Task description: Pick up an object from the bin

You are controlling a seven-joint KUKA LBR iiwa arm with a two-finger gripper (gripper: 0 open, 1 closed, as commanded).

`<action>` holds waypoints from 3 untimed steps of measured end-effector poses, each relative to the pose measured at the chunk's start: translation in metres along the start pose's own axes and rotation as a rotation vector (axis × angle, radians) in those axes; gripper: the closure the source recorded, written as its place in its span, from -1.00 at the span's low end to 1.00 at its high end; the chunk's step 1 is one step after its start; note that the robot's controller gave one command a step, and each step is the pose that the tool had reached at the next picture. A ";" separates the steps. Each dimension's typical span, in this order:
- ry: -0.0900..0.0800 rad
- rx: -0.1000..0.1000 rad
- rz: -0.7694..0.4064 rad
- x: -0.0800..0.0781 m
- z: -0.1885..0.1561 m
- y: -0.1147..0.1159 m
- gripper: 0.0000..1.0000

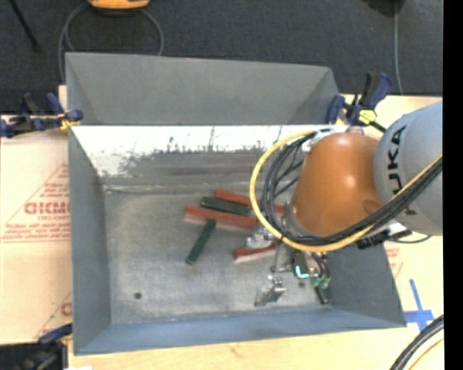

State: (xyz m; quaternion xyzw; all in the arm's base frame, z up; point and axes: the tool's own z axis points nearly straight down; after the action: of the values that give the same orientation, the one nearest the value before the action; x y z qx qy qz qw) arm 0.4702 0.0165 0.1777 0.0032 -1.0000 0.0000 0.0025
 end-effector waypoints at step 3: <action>-0.026 -0.002 0.041 -0.061 0.100 -0.025 -1.00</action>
Offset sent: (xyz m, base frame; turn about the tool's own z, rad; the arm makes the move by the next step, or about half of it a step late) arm 0.0536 -0.0247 -0.1077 0.0418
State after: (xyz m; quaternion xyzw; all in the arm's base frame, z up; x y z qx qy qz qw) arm 0.5310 -0.0080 0.0776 -0.0175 -0.9998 -0.0009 -0.0107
